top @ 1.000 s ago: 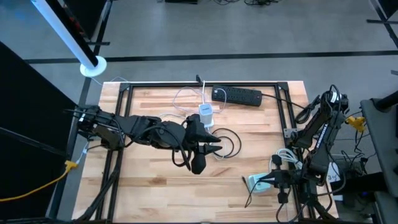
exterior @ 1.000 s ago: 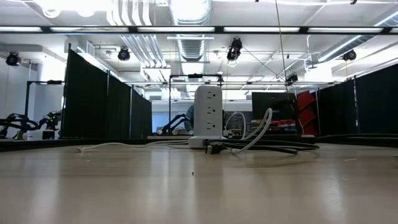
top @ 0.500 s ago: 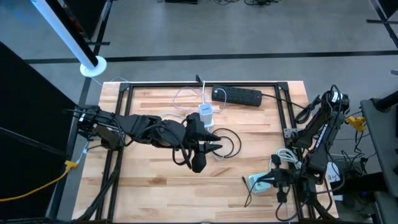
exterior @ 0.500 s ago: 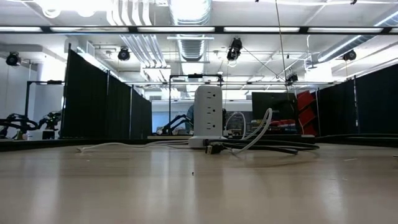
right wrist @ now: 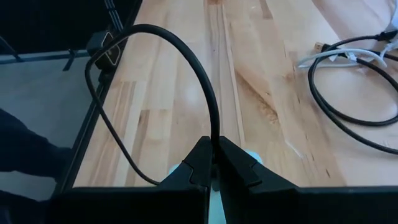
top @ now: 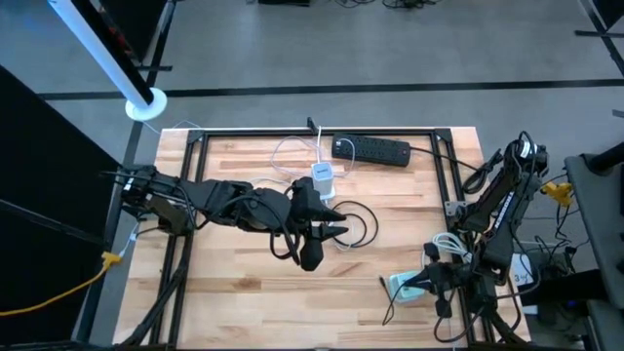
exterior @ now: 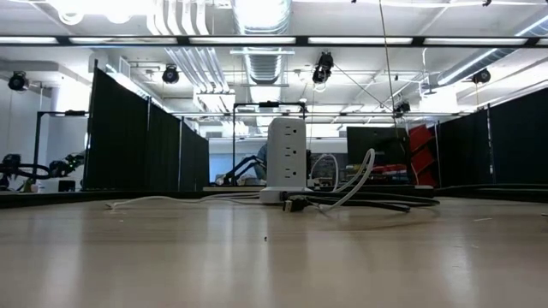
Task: Insert USB
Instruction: Insert the black charger cable into the bottom white outlet extension
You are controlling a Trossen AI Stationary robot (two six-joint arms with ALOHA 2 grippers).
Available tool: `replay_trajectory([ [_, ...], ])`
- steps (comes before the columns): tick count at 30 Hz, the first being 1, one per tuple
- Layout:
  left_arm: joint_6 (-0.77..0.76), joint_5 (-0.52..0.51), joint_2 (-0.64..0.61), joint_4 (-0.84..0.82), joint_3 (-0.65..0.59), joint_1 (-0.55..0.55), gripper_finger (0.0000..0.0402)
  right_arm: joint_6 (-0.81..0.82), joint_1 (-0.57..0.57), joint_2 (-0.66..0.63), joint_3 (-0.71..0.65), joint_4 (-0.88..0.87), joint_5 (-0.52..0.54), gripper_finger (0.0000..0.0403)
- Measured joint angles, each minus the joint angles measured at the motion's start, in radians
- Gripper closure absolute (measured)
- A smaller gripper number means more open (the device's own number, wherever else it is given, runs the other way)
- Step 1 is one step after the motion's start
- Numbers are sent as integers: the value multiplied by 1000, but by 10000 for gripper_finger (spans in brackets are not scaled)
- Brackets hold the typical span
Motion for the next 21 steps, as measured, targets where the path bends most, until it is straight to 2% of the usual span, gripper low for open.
replay_trajectory([
  [7,19,0,0,-4,0,0,295,3,0,0,0,-4,1,403],
  [14,50,0,-12,-4,0,2,292,-99,-6,-7,43,-31,-30,401],
  [17,78,0,-19,-5,0,3,295,-92,-13,-8,63,-53,-57,382],
  [21,99,0,-31,-37,0,3,295,-90,-35,-3,109,-144,-176,329],
])
